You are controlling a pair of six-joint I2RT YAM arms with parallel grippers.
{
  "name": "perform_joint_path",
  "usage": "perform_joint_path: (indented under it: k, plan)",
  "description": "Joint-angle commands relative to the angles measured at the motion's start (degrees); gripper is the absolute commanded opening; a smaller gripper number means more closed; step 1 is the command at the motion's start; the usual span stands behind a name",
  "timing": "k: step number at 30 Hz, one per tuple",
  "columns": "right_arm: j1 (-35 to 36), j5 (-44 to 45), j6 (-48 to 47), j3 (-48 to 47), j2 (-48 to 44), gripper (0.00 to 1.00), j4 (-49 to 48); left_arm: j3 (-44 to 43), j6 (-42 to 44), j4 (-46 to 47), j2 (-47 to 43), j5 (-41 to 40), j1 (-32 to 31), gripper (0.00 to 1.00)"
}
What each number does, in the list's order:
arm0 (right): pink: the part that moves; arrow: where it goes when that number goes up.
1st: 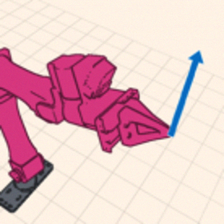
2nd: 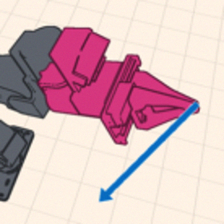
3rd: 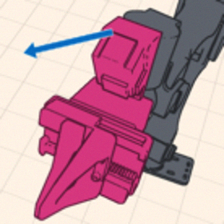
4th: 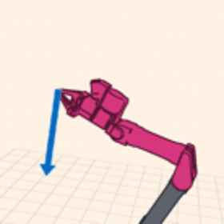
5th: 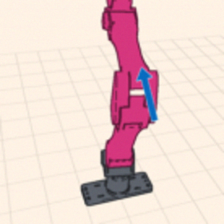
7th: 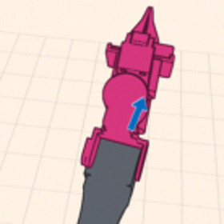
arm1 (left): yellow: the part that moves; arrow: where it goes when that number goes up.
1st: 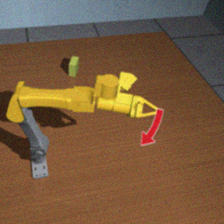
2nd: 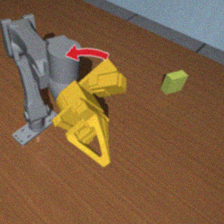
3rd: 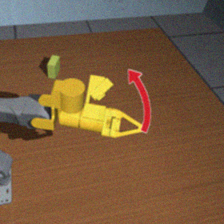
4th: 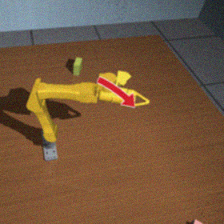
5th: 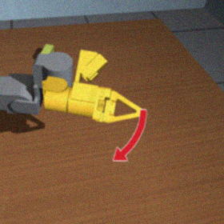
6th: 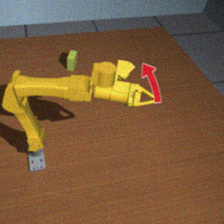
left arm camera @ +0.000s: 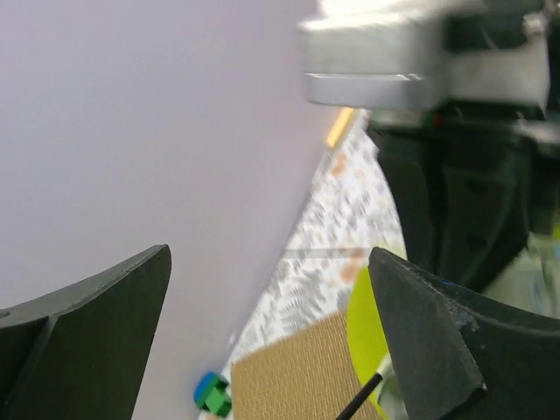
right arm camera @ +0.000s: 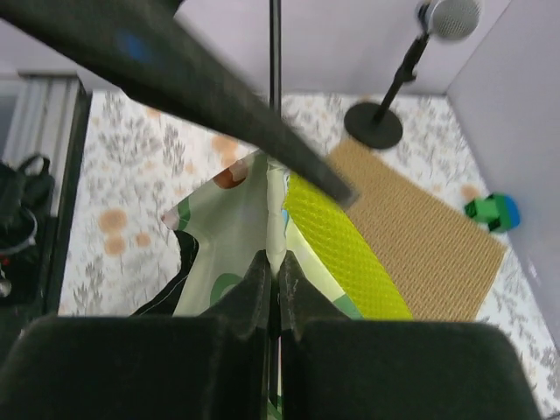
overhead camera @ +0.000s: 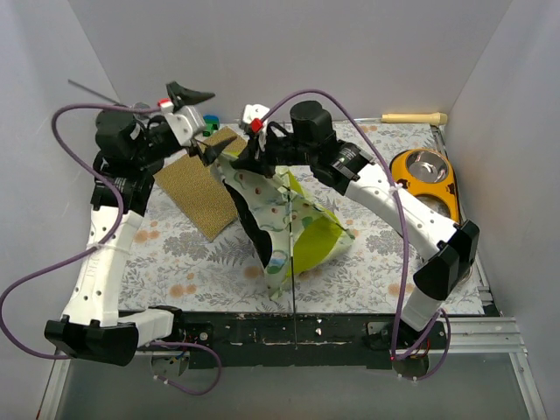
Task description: Set up the pet tent
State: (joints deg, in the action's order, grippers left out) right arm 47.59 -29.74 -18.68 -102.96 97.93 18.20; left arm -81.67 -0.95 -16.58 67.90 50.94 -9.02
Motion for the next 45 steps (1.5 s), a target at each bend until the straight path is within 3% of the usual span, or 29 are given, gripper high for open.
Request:
perform_joint_path:
  k: [1, 5, 9, 13, 17, 21, 26, 38, 40, 45]
  plan:
    - [-1.09, 1.08, 13.29, -2.51, -4.85, 0.01, -17.65, -9.8, -24.06, 19.02, -0.32, -6.81, 0.05, 0.98]
    - [-2.42, 5.72, 22.09, -0.5, -6.78, 0.01, -28.11, -15.97, -37.69, 25.61, 0.92, -8.48, 0.05, 0.98]
    - [-5.22, 13.81, 32.09, 7.84, -11.52, 0.01, -39.52, -16.5, -44.65, 31.51, -0.31, -9.09, 0.05, 0.98]
    - [-5.67, 21.28, 37.29, 9.44, -13.03, 0.01, -42.71, -19.58, -49.75, 30.64, 0.92, -14.98, 0.05, 0.98]
    - [-5.58, 20.7, 41.79, 11.89, -13.64, 0.01, -47.45, -20.02, -55.63, 27.4, 2.85, -23.06, 0.05, 0.98]
    - [-4.18, 19.79, 35.65, 24.88, -17.5, 0.01, -57.99, -27.91, -63.55, 19.31, 8.29, -27.38, 0.14, 0.98]
    - [-4.0, 19.72, 29.85, 34.13, -19.18, 0.01, -64.15, -38.89, -70.4, 18.79, 15.75, -25.54, 0.05, 0.98]
    - [-2.07, 14.45, 24.48, 32.21, -15.67, 0.01, -71.01, -52.53, -73.93, 26.5, 27.63, -26.95, 0.05, 0.98]
    - [-1.8, 13.74, 23.78, 31.42, -14.79, 0.01, -71.54, -54.03, -74.11, 30.09, 28.51, -24.67, 0.05, 0.93]
    - [-1.19, 13.56, 24.39, 26.85, -10.14, 0.01, -74.18, -57.46, -71.13, 38.45, 30.1, -15.62, -2.67, 0.66]
